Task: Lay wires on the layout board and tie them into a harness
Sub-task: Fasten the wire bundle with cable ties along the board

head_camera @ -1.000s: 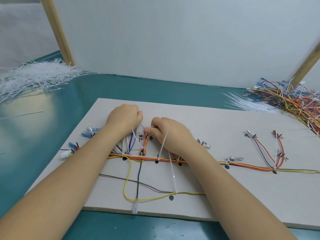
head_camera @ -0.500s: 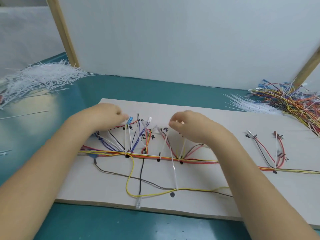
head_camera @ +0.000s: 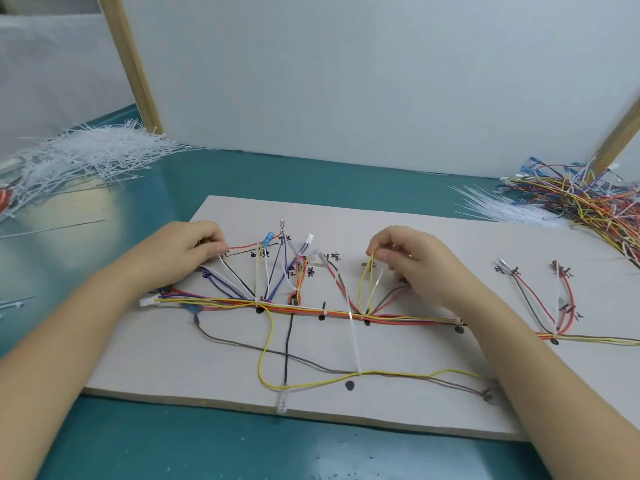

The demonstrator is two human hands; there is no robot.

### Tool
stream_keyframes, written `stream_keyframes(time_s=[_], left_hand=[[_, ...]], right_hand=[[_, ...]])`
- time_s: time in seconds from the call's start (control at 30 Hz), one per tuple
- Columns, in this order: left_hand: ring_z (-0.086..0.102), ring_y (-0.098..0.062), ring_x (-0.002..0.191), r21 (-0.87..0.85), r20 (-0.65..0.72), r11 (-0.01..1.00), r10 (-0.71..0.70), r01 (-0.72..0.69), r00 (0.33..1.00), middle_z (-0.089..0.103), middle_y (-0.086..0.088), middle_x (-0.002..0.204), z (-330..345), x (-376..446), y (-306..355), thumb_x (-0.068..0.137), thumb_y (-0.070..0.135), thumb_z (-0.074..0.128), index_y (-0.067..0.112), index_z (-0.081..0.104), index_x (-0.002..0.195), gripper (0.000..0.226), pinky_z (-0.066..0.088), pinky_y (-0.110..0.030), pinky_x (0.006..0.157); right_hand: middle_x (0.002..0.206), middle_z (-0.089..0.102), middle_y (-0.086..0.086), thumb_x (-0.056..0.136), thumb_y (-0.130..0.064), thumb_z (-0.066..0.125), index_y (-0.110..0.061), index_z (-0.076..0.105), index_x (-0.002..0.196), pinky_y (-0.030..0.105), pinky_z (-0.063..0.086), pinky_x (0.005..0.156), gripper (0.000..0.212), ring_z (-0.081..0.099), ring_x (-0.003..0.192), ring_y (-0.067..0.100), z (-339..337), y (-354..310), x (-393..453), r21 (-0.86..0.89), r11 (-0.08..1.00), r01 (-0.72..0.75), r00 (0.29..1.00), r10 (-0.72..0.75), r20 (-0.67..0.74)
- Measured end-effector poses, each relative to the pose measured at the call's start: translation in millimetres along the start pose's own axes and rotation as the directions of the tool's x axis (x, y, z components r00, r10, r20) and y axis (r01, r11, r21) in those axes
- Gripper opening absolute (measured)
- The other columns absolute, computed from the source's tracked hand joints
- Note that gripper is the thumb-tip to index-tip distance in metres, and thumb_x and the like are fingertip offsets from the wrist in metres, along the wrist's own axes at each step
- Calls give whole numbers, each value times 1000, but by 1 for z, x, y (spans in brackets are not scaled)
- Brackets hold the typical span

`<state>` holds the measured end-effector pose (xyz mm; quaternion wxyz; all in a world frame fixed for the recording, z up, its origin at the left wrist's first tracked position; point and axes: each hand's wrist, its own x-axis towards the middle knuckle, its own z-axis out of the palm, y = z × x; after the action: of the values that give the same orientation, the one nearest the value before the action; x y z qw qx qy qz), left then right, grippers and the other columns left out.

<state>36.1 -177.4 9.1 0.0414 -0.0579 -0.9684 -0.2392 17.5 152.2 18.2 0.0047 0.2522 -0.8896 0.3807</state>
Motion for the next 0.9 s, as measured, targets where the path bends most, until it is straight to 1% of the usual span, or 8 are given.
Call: stream_keyframes(time_s=[0.17,0.27,0.4,0.5,0.63,0.7,0.8,0.9], left_hand=[[45,-7,61,-167,-187,980,79,-111,979,61,0,73,-12,-5,11,89,19,60,27,60,75,16,37,-22,62],[56,-7,76,-73,22,997,7,-5,1000,61,7,84,-22,-7,0,83,30,66,33,62,79,6,43,-27,74],[57,-10,74,43,246,994,-111,104,963,60,8,88,-26,-11,-13,77,23,75,34,63,90,21,42,-25,67],[57,-4,59,53,182,993,-115,107,977,64,9,66,-28,-10,-11,74,16,77,31,64,78,20,39,-22,56],[54,-4,56,23,176,996,-89,86,980,62,11,57,-24,-11,-13,76,12,75,28,64,74,19,40,-25,58],[55,-11,63,-10,129,999,-49,50,990,63,8,62,-30,-13,-13,76,8,75,28,64,71,23,43,-27,63],[54,4,57,-121,-43,991,51,-56,998,64,17,66,-50,-15,-12,73,11,76,33,66,77,25,42,-10,57],[57,7,69,-54,-89,989,134,-140,987,63,24,82,-55,-16,-9,74,27,75,47,62,89,28,45,-16,67]], right_hand=[[102,54,-13,93,-18,53,-31,56,101,10,37,70,15,53,86,10,-16,2,-4,-101,994,-30,998,34,44],[106,54,-15,90,-26,59,-36,53,112,19,39,74,25,56,89,12,-37,13,-9,-222,964,-146,954,196,225],[88,61,-14,82,-20,69,-43,58,82,17,42,73,25,56,83,8,-42,13,-11,-383,920,-80,916,219,335],[89,64,-10,85,-16,65,-42,56,76,22,45,77,29,57,83,9,-38,15,-10,-389,916,-97,925,227,306],[89,61,-13,90,-13,57,-39,54,77,10,37,67,30,51,79,-2,-35,17,-12,-422,903,-75,932,214,291],[91,61,-9,92,-11,54,-39,54,78,15,38,68,30,52,80,5,-34,19,-12,-427,902,-70,936,208,286],[90,60,-9,93,-10,50,-40,52,76,12,36,66,35,52,80,8,-34,19,-13,-409,910,-66,942,192,275],[83,56,-18,94,-8,48,-41,51,76,6,35,64,38,49,75,1,-35,20,-14,-386,920,-73,941,191,278]])
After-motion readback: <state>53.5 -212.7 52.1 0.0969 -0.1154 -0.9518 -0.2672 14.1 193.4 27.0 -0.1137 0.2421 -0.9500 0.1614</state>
